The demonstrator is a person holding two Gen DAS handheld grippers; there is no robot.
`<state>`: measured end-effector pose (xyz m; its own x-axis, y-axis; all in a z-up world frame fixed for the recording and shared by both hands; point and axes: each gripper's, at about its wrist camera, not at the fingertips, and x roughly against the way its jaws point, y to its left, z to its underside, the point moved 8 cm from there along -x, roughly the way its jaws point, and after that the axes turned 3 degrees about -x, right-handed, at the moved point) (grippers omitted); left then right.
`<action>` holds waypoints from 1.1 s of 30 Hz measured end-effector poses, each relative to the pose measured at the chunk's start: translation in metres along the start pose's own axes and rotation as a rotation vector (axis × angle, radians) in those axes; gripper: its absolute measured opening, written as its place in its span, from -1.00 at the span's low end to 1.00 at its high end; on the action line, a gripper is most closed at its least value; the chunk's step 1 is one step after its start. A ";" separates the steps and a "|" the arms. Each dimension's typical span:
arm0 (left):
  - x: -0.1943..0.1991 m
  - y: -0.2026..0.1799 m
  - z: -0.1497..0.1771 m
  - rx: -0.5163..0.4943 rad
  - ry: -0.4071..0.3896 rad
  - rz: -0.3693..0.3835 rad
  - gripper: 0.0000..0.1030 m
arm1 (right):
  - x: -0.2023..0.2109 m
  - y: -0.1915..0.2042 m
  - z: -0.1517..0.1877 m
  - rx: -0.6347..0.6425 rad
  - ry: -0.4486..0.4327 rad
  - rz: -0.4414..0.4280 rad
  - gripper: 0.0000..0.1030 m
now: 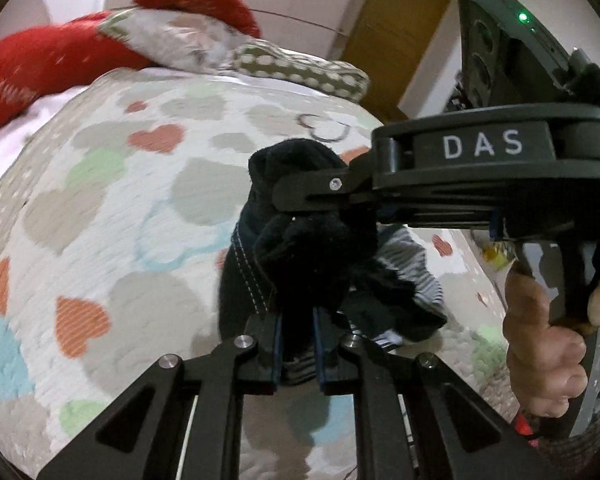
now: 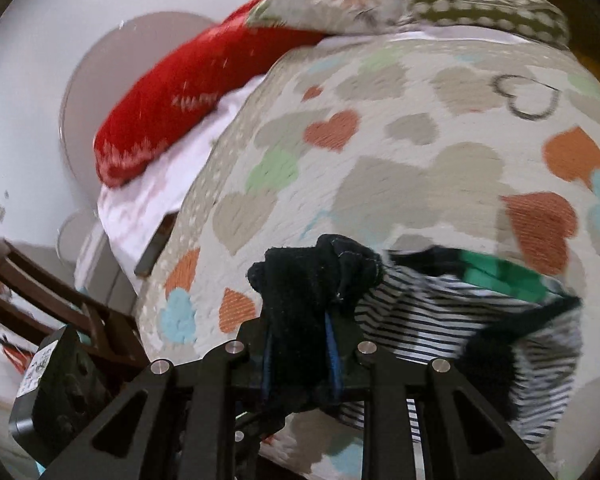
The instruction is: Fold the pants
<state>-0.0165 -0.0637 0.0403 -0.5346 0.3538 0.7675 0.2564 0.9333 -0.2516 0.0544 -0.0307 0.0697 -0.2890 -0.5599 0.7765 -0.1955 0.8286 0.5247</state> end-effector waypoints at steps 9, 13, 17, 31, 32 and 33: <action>-0.043 -0.074 0.005 -0.147 0.079 -0.002 -0.74 | 0.044 -0.093 0.010 -0.176 -0.078 -0.053 -0.55; -0.035 -0.085 0.010 -0.155 0.103 0.070 -0.16 | 0.059 -0.143 0.020 -0.235 -0.151 0.041 -0.17; 0.001 -0.069 0.000 -0.141 0.014 0.090 0.17 | 0.095 -0.204 0.026 -0.379 -0.295 0.167 0.17; -0.005 -0.011 0.016 0.015 0.058 -0.004 0.18 | 0.063 -0.126 0.042 -0.151 -0.270 0.136 0.09; -0.004 -0.010 0.016 0.015 0.053 -0.004 0.18 | 0.056 -0.125 0.044 -0.138 -0.245 0.148 -0.55; -0.002 -0.010 0.016 0.015 0.049 -0.004 0.18 | 0.052 -0.125 0.048 -0.145 -0.226 0.137 -0.58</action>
<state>-0.0306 -0.0726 0.0318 -0.4955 0.3470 0.7963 0.2419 0.9356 -0.2572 0.0191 -0.1637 0.0280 -0.5078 -0.4157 0.7546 -0.0095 0.8786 0.4775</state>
